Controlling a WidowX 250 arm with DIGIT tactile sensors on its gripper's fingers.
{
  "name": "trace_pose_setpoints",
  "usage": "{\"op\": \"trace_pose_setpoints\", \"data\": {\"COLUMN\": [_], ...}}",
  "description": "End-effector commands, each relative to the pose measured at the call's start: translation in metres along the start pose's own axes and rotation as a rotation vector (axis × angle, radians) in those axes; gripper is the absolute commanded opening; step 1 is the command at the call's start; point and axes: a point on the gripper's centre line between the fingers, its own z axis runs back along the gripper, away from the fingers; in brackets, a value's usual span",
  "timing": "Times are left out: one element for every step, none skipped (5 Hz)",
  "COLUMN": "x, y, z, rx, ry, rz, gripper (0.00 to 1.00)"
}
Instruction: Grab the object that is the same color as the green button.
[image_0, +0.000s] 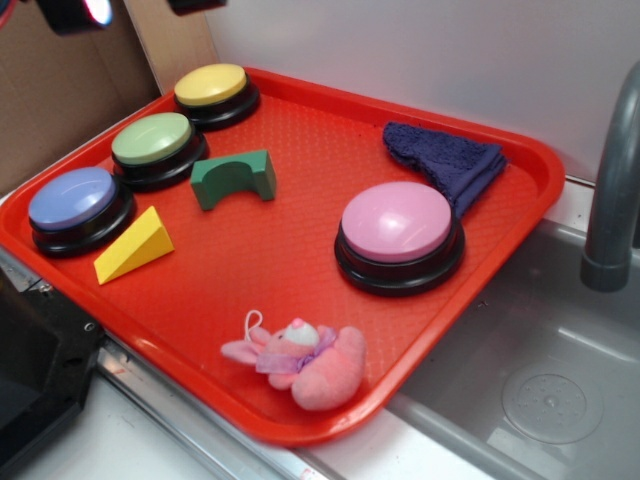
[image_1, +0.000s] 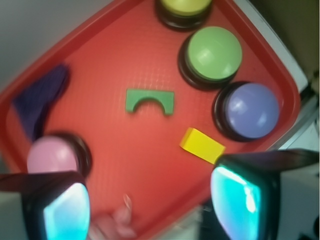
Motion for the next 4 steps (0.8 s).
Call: {"op": "trace_pose_setpoints", "data": {"x": [0.039,0.049,0.054,0.052], "y": [-0.012,-0.018,-0.016,-0.014], "z": [-0.056,-0.087,-0.106,-0.122], "rx": [0.003,0.064,0.105,0.125], "ry": [-0.013,-0.053,-0.046,-0.024], "rz": [0.373,0.487,0.540,0.584], "gripper": [1.00,1.00,1.00,1.00]}}
